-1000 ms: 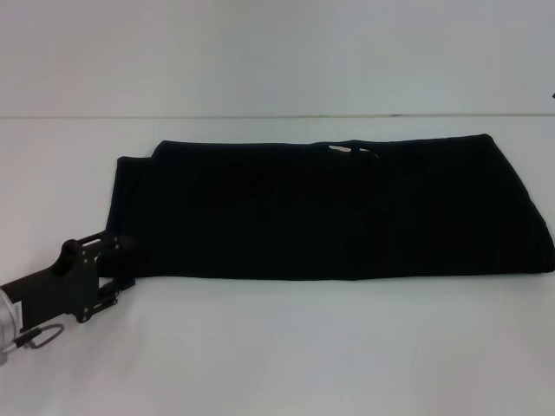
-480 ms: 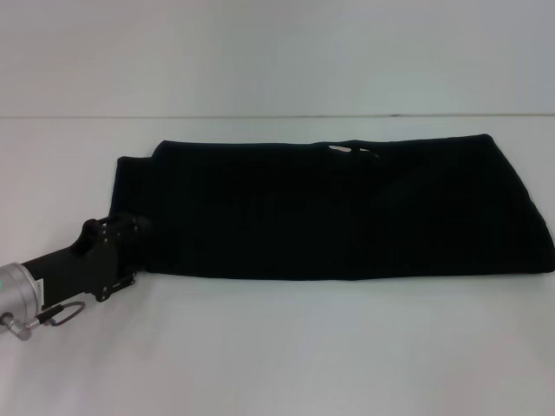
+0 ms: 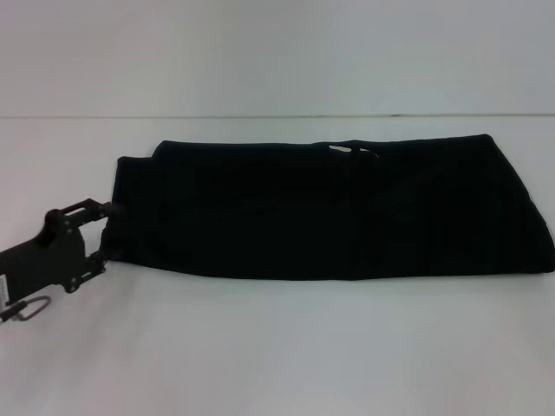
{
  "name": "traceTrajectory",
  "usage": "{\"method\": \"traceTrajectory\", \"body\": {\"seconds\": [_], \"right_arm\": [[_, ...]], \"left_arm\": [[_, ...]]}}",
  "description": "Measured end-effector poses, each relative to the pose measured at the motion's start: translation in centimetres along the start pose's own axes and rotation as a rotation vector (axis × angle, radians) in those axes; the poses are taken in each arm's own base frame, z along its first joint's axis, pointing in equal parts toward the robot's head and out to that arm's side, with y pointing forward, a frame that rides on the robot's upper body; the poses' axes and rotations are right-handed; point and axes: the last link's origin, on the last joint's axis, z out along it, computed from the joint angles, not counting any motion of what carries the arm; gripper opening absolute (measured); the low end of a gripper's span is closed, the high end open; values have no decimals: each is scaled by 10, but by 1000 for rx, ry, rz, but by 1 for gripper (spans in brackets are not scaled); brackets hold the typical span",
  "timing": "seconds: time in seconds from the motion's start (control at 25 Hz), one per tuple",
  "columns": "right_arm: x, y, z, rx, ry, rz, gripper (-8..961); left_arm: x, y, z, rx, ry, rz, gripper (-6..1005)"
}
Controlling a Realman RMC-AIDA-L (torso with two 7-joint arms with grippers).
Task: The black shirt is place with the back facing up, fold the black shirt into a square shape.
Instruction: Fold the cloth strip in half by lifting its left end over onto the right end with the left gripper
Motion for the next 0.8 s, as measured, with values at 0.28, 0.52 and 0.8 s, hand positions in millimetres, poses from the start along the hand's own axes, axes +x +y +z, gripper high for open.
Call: {"method": "traceTrajectory", "body": {"seconds": [0.28,0.52,0.8], "right_arm": [[0,-1,-2,5,-2,4,623],[1,-3,-3,15,-2,5,623],[0,-3,-2,14,-3,1,623]], "left_arm": [[0,-7,-5,39,-15,-4,629],[3,-17,-17,58,7,-43,626],[3,-15,-8,83,7,-28,622]]}}
